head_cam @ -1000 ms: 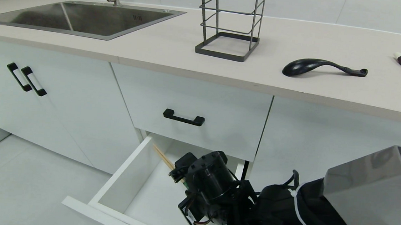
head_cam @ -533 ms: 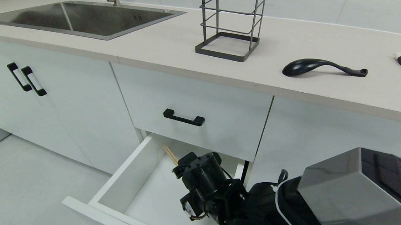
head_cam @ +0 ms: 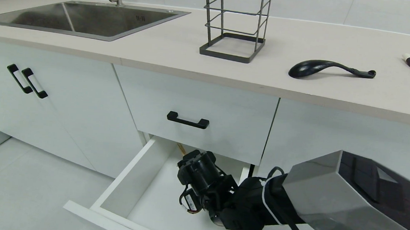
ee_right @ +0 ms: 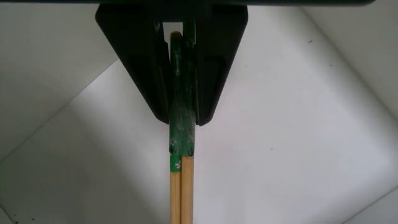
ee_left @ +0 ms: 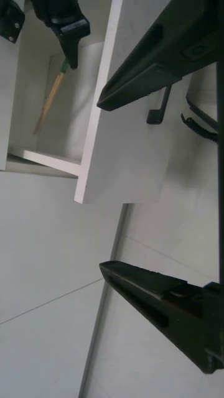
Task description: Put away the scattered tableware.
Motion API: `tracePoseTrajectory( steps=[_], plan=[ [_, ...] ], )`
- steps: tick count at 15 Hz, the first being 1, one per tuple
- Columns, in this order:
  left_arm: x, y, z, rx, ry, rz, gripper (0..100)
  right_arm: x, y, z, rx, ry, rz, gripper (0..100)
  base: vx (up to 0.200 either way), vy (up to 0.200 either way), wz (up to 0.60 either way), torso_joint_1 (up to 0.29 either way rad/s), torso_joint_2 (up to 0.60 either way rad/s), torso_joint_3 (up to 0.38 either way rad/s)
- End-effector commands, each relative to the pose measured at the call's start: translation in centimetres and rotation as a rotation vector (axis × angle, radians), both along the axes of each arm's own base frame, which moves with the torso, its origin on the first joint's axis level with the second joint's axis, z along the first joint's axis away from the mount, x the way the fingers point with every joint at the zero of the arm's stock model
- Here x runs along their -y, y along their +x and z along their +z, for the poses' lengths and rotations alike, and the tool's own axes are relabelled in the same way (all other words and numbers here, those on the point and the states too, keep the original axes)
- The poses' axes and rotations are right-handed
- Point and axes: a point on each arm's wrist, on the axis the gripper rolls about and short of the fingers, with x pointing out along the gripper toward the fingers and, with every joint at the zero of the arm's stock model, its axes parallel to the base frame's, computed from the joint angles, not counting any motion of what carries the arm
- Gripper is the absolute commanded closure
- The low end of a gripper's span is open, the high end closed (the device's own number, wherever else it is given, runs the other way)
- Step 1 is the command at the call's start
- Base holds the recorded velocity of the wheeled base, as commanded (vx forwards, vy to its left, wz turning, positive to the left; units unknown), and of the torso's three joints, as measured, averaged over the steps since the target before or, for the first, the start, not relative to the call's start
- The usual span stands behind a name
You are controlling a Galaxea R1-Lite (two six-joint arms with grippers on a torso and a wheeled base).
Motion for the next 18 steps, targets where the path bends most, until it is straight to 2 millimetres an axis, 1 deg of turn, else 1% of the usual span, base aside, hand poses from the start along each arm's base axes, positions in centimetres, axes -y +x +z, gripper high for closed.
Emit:
tracePoseTrajectory(
  steps=[1, 8, 11, 18],
  plan=[
    [0.0, 0.0, 0.0, 0.0, 0.0, -0.001, 0, -0.3, 0.3, -1.5, -0.011, -0.023, -0.004, 100, 0.0, 0.0, 0.0, 0.0, 0.0, 0.0],
    [0.0, 0.0, 0.0, 0.0, 0.0, 0.001, 0, -1.6, 2.1, -3.1, 0.005, -0.013, -0.026, 100, 0.0, 0.0, 0.0, 0.0, 0.0, 0.0],
    [0.0, 0.0, 0.0, 0.0, 0.0, 0.001, 0, -1.8, 2.3, -4.0, 0.003, -0.025, -0.03, 100, 0.0, 0.0, 0.0, 0.0, 0.0, 0.0],
    [0.0, 0.0, 0.0, -0.002, 0.0, 0.001, 0, -2.4, 3.0, -5.3, 0.01, -0.032, -0.046, 100, 0.0, 0.0, 0.0, 0.0, 0.0, 0.0]
  ],
)
